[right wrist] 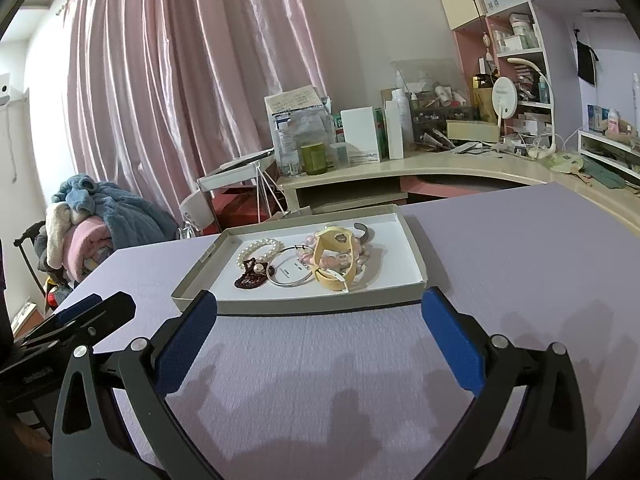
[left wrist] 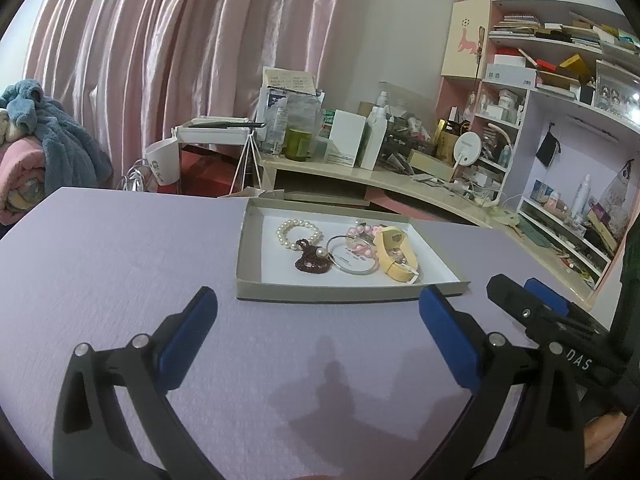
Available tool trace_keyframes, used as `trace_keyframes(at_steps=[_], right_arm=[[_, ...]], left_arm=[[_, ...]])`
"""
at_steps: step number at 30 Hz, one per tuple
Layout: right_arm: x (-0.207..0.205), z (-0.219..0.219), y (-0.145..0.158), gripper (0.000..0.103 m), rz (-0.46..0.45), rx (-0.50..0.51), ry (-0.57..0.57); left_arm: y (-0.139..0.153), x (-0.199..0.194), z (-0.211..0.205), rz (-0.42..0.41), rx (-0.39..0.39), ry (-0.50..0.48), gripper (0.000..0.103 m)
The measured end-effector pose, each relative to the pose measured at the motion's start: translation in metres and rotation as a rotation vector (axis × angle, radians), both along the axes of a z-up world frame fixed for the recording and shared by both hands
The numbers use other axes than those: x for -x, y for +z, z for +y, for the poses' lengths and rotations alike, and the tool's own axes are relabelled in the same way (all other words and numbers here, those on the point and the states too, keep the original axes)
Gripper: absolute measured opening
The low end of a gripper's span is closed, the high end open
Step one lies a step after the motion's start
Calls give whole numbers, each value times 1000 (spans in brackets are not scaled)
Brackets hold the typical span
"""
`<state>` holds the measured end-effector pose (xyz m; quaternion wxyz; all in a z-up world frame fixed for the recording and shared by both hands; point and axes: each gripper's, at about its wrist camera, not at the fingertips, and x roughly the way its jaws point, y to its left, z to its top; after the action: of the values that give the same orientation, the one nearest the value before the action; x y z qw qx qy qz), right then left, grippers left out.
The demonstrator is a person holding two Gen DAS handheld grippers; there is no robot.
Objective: Organize jewelry
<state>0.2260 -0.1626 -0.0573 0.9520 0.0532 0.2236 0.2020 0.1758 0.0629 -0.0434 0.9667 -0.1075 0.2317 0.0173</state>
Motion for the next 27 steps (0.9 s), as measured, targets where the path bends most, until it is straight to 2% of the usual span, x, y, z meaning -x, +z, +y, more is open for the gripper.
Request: trace_keyframes(at_steps=[27], right_arm=[[0,-1,5,102,-18,1,-8]], left_arm=[[1,-2,6,-13,-10,5,101]])
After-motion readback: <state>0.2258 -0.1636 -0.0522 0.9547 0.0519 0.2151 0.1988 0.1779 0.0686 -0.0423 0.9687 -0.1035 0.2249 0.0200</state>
